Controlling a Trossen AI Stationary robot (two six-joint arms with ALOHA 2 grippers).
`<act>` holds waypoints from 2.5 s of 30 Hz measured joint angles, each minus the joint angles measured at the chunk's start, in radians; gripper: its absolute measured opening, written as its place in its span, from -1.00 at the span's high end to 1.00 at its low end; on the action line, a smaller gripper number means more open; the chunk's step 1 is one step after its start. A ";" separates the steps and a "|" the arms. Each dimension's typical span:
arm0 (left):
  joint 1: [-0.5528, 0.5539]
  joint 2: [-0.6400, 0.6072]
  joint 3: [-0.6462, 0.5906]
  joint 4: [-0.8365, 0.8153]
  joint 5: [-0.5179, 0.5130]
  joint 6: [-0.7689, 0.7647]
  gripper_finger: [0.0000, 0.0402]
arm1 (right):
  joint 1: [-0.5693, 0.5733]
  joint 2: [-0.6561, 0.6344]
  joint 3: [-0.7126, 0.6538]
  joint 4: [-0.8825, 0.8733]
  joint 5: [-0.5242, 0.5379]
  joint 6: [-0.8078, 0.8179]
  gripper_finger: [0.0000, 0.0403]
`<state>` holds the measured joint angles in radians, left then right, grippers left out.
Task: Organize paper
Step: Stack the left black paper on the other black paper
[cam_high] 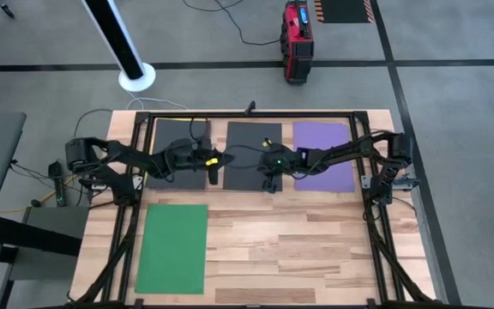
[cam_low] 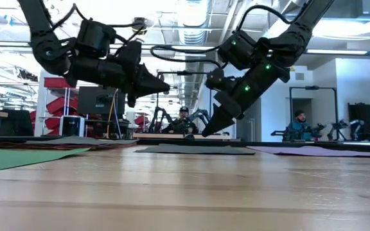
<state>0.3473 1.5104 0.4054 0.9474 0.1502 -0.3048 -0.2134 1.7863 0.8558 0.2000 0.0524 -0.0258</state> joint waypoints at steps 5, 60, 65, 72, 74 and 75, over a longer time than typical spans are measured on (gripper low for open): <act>-0.024 -0.093 -0.073 -0.020 -0.053 -0.006 1.00 | 0.032 0.000 0.000 0.045 -0.024 -0.010 1.00; 0.046 -0.898 -0.366 -0.272 -0.209 0.084 1.00 | 0.165 0.382 0.683 -0.244 -0.051 -0.297 0.70; 0.083 -0.898 -0.365 -0.234 -0.208 0.088 1.00 | 0.184 0.482 0.802 -0.306 0.003 -0.384 0.70; 0.151 -0.898 -0.365 -0.217 -0.207 0.087 1.00 | 0.188 0.527 0.878 -0.316 0.026 -0.404 0.61; 0.174 -0.898 -0.365 -0.217 -0.204 0.086 1.00 | 0.187 0.526 0.878 -0.314 0.027 -0.404 0.56; 0.185 -0.898 -0.365 -0.216 -0.203 0.087 1.00 | 0.187 0.526 0.878 -0.308 0.028 -0.404 0.54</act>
<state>0.5324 0.6121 0.0402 0.7311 -0.0525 -0.2174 -0.0268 2.3125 1.7340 -0.1084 0.0809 -0.4295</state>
